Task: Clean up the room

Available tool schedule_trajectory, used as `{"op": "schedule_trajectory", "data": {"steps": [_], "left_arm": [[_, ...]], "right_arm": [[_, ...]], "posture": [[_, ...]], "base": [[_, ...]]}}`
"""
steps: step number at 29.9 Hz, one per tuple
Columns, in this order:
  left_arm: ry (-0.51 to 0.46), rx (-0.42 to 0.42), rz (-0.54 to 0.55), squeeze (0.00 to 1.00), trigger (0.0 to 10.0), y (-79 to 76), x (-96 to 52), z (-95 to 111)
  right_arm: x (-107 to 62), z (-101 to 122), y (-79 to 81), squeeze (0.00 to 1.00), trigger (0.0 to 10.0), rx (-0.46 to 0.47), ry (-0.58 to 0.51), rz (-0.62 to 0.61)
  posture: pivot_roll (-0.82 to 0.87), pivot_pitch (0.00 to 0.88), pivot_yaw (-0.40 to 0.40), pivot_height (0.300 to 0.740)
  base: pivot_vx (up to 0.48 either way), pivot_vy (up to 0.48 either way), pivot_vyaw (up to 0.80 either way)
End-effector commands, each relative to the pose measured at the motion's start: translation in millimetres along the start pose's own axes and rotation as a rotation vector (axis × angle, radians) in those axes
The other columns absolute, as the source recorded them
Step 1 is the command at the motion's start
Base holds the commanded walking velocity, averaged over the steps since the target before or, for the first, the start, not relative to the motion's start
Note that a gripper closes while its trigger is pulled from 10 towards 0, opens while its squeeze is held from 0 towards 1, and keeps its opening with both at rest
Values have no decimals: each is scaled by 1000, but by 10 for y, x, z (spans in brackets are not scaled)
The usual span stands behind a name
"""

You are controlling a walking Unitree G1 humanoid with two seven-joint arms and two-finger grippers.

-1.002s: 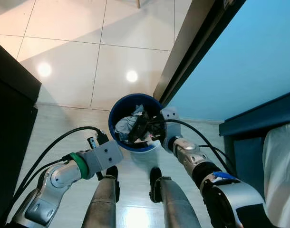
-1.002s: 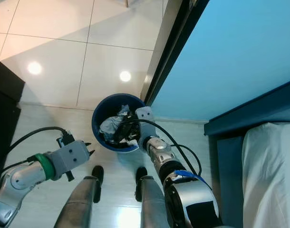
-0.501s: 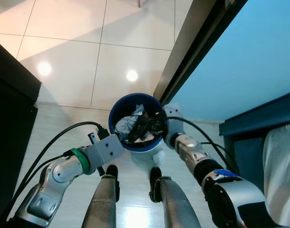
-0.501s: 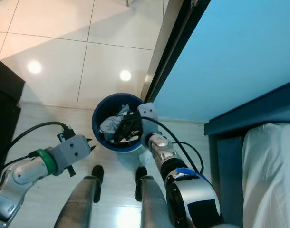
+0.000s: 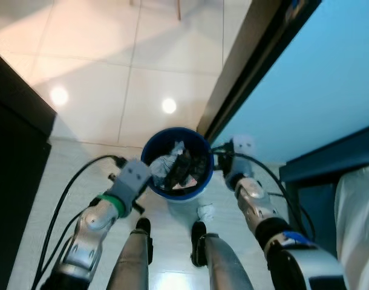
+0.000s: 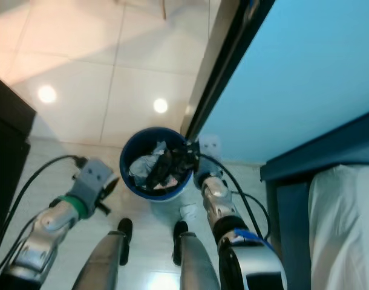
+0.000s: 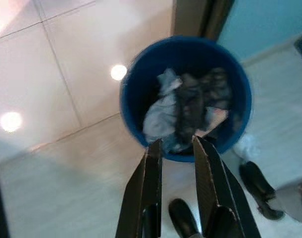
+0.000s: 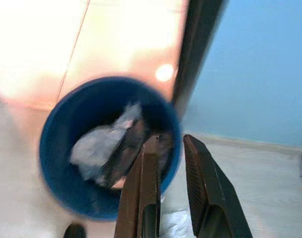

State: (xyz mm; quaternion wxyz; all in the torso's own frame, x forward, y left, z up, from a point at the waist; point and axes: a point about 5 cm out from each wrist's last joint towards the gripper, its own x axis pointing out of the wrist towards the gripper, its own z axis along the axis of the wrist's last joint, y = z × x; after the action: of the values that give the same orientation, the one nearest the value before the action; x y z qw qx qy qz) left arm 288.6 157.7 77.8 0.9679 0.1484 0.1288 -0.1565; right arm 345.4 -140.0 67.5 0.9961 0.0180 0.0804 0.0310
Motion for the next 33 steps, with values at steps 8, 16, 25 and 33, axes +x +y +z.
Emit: {"op": "schedule_trajectory", "data": {"steps": [8,16,25,33], "left_arm": [[88,-144,80,0,10000,-117,79,-266],[67,-167,73,0,10000,-117,227,-161],[81,-182,39,0,10000,-167,296,-158],[92,-192,55,0,10000,-191,289,-204]], "right_arm": [[-365,-478,-121,0,10000,112,41,-141],[-400,-499,-77,0,10000,130,37,-149],[-464,-629,-175,0,10000,124,143,-181],[-506,-684,-142,0,10000,109,175,-144]], "posture": [[86,150,13,740],[66,115,52,740],[52,126,80,740],[59,142,52,740]], "base": [[0,0,0],[0,0,0],[0,0,-543],[0,0,-800]]}}
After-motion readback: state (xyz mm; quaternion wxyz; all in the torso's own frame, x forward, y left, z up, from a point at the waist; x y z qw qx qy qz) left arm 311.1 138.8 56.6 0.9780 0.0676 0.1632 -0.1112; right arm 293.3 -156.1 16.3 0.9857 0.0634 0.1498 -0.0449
